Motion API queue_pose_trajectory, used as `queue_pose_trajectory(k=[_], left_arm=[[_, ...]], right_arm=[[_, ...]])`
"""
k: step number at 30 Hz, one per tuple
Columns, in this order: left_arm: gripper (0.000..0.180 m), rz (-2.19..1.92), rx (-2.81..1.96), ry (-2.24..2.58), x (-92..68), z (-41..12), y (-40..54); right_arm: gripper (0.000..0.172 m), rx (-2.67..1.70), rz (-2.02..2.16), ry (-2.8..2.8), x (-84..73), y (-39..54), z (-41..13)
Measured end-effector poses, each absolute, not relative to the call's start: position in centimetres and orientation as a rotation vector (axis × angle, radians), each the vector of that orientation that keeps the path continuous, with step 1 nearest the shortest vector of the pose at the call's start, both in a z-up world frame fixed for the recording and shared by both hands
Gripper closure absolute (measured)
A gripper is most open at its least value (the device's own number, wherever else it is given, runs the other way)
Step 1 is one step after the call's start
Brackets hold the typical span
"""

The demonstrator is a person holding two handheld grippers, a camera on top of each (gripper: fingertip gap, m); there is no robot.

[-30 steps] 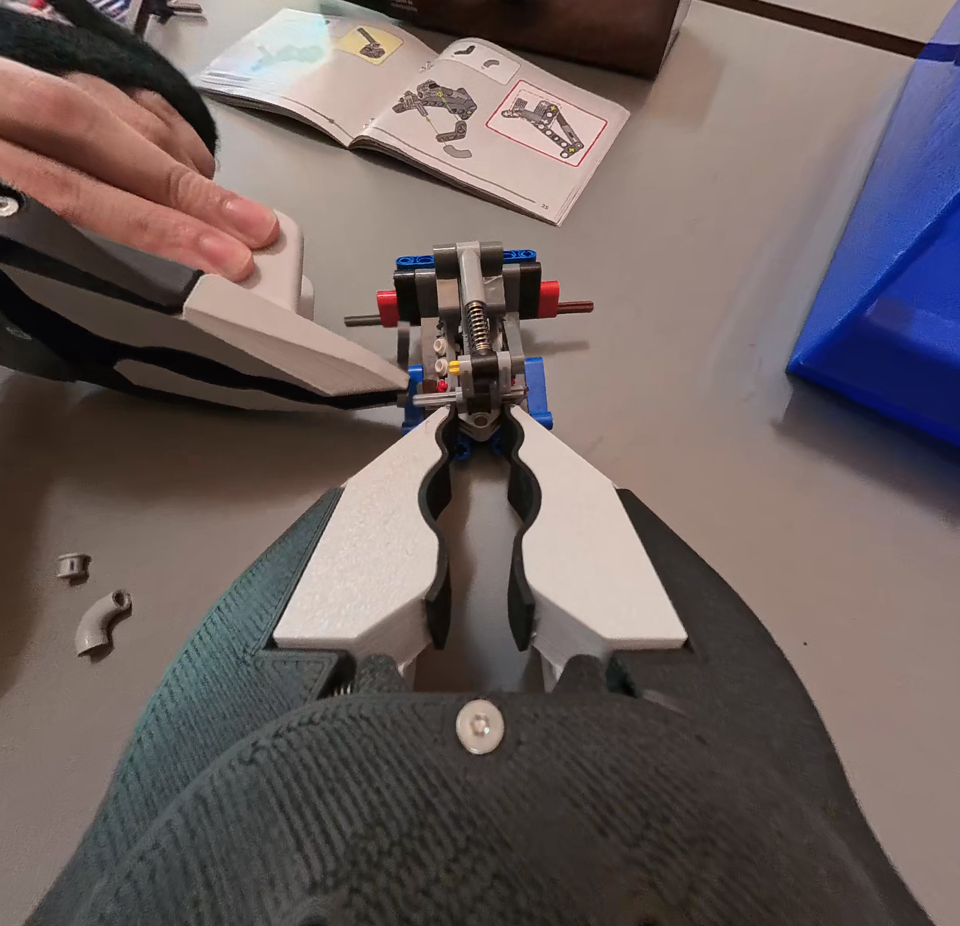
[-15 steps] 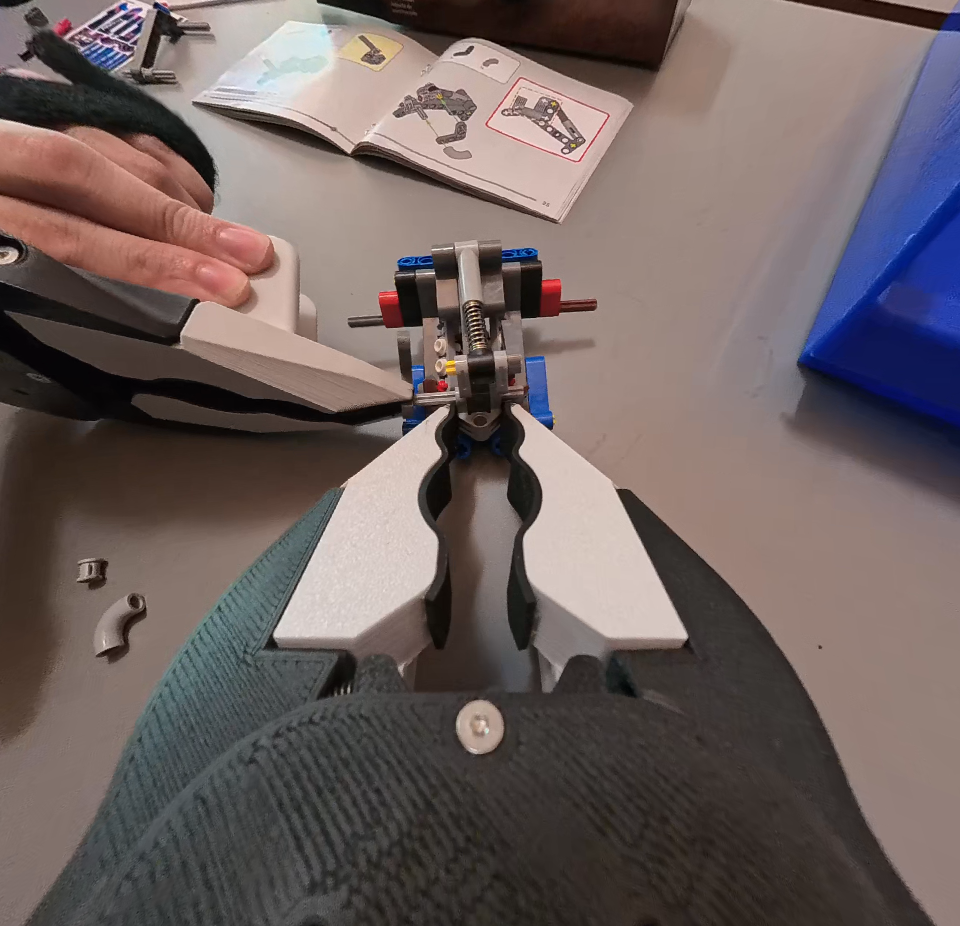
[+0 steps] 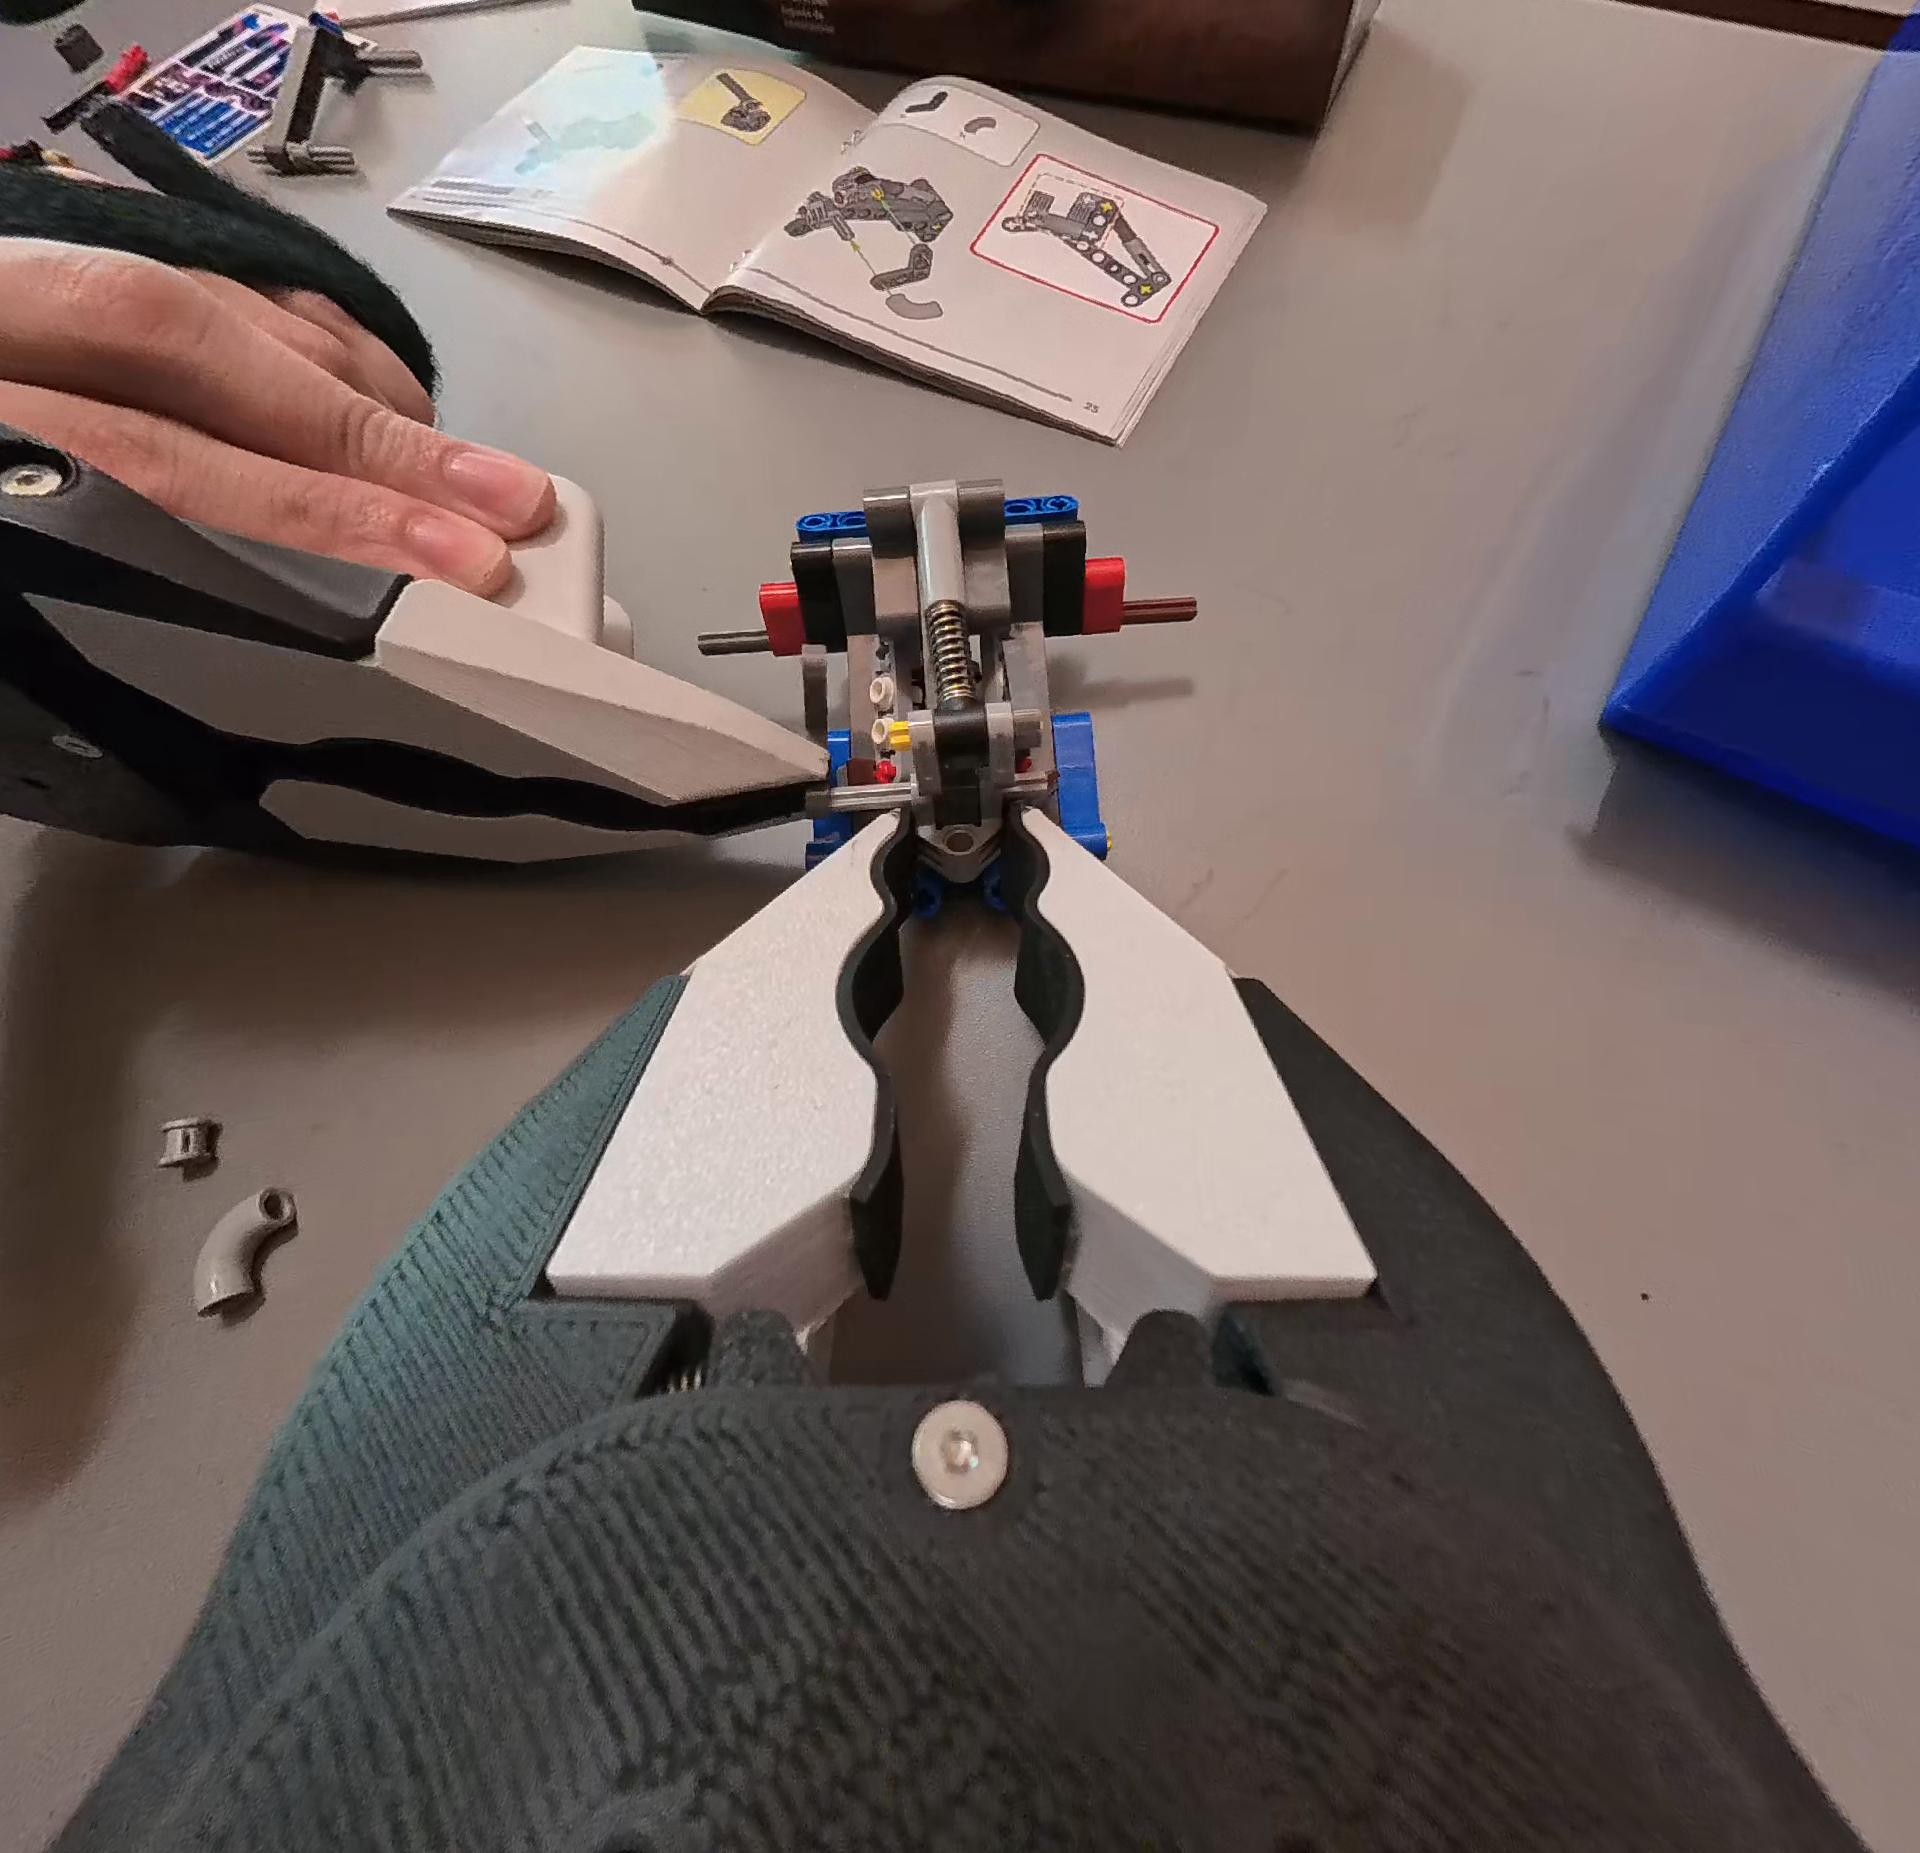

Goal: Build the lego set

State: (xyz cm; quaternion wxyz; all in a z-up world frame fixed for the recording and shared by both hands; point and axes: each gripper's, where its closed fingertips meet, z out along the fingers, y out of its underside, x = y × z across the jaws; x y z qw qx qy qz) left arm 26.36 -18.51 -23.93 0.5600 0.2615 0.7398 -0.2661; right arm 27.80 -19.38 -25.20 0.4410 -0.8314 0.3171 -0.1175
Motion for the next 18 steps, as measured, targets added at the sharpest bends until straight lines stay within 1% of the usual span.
queue_pose_trajectory(k=[7,11,18], left_arm=[[0.177,-0.602,0.58,1.761,26.67,-24.02,-18.47],[0.177,-0.518,0.614,1.703,26.8,-23.96,-18.4],[0.177,-0.532,0.521,1.777,27.11,-24.02,-18.23]], right_arm=[[0.157,-2.068,-0.316,0.79,27.91,-19.39,-25.22],[0.157,-2.063,-0.323,0.808,28.02,-19.32,-25.22],[0.157,-2.053,-0.351,0.845,28.31,-19.24,-25.22]])
